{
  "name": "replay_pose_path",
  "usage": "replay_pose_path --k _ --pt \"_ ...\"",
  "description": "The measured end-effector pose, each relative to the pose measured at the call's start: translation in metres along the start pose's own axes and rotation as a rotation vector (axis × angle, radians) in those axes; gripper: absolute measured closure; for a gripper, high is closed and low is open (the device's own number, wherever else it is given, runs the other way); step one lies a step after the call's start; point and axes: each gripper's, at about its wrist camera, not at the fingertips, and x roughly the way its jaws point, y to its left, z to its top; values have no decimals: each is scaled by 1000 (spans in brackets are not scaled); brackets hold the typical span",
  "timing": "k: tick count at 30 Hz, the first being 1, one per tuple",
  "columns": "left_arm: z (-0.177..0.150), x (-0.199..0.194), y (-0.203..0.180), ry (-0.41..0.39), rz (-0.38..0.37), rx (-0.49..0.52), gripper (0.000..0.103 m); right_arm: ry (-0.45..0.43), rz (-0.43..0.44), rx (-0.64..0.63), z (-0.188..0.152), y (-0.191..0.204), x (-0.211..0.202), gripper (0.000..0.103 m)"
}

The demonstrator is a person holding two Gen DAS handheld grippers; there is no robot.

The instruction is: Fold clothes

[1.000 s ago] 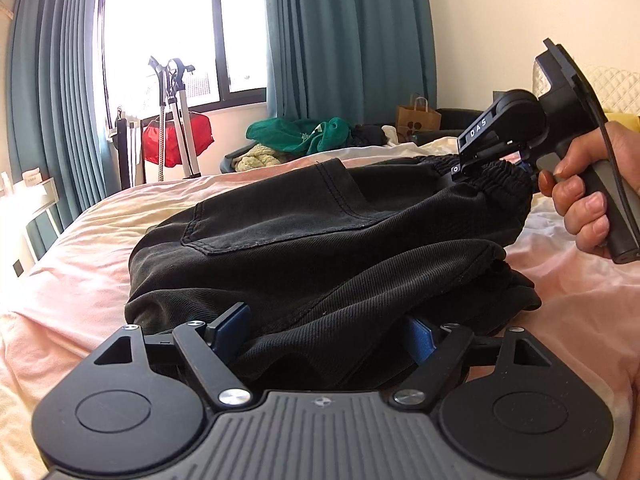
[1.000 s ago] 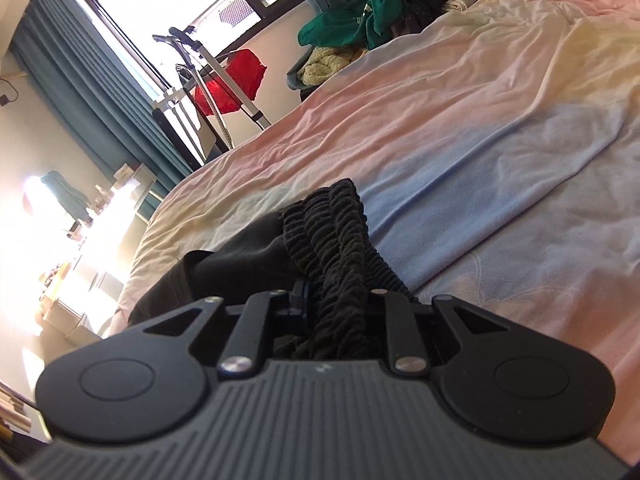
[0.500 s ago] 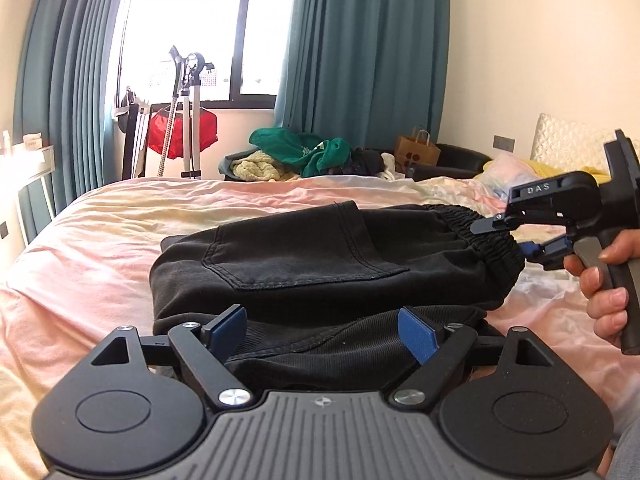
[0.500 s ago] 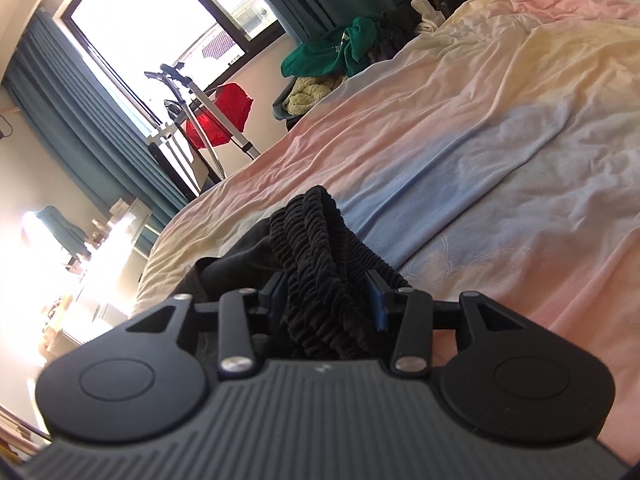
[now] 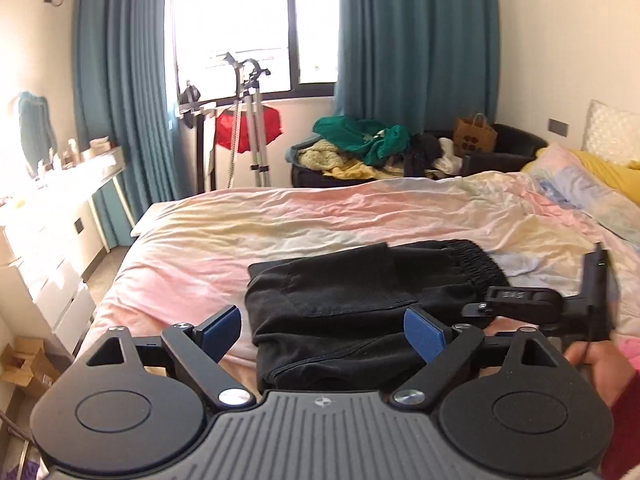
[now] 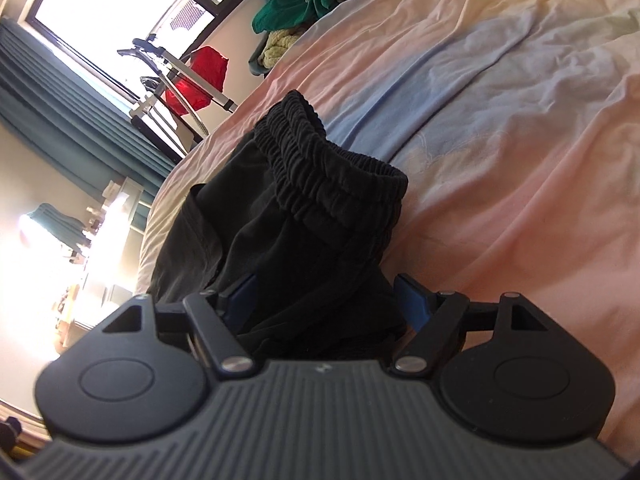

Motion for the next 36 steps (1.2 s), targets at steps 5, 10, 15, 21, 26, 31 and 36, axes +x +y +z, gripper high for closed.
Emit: replay_pose_path --k 5,10,15,21,26,31,36 --pt "47 -75 -48 17 -109 85 0 38 -24 5 -3 1 17 26" --pt "63 -112 -72 50 -164 21 0 38 -12 26 -3 -1 18 26" --pt "64 -119 -72 59 -185 -19 0 38 6 52 -2 -6 16 26" --pt "73 -90 -55 133 -247 -112 0 44 15 60 0 -7 18 26" --pt "51 -38 -25 201 -287 -270 2 45 23 57 1 -10 23 26" --pt "15 33 14 247 -236 -370 2 48 36 74 4 -15 32 21" --pt "-19 105 67 271 -198 -505 1 53 45 70 5 -14 36 19"
